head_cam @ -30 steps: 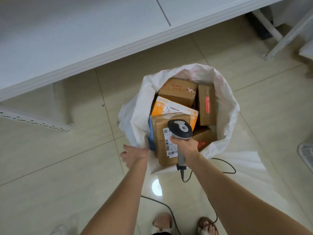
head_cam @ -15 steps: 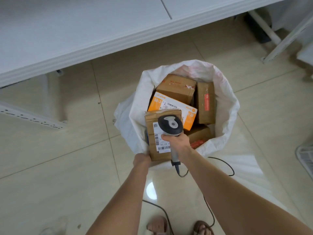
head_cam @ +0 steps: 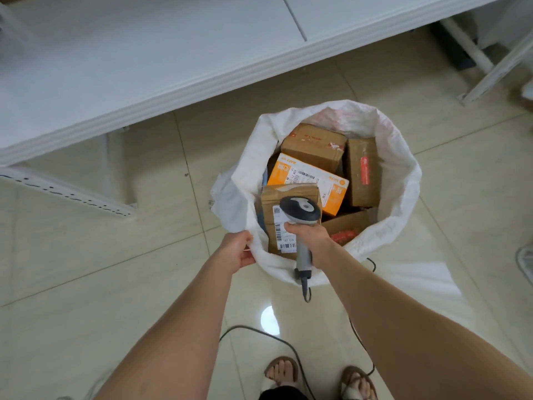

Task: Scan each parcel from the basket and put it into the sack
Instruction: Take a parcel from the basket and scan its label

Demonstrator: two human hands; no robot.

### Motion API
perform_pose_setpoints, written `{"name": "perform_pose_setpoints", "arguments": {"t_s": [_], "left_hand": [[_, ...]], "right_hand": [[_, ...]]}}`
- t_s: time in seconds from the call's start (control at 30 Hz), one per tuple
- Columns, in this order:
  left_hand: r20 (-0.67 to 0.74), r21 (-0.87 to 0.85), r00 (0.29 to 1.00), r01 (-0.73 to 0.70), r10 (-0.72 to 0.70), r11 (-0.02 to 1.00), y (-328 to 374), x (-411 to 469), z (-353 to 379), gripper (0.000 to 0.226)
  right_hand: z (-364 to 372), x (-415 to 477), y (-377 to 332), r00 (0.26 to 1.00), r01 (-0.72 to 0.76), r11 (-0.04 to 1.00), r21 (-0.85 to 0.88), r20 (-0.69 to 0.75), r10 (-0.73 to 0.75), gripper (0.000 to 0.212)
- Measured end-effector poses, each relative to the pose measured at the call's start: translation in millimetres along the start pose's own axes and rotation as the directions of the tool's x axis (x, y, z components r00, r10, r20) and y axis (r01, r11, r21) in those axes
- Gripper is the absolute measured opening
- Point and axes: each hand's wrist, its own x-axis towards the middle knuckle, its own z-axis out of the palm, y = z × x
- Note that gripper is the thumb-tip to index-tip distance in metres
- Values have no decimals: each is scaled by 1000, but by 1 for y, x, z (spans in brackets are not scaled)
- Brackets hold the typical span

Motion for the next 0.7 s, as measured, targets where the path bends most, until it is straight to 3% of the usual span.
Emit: {"name": "perform_pose_setpoints", "arguments": {"t_s": [0.13, 0.23, 0.43, 0.57, 0.7], "left_hand": [[-252, 227, 961, -55, 113, 972, 21, -6, 12, 36], [-287, 368, 931, -112, 227, 923, 44, -28, 20, 37], [-149, 545, 922, -226, 358, 808, 95, -108, 50, 29], [8, 767, 875, -315, 483, 558, 116, -165, 74, 37], [168, 824, 833, -412, 528, 388, 128, -219, 113, 40]], "right_hand": [[-16, -27, -8, 1000, -5, 995, 101, -13, 7, 45], [-29, -51, -18, 1000, 30, 988, 153, -3, -29, 30], [-61, -117, -40, 997, 82, 955, 286, -8, -83, 30], [-92, -166, -49, 994, 110, 909, 403, -47, -100, 18], [-132, -220, -53, 987, 154, 837, 525, -115, -109, 10]]}}
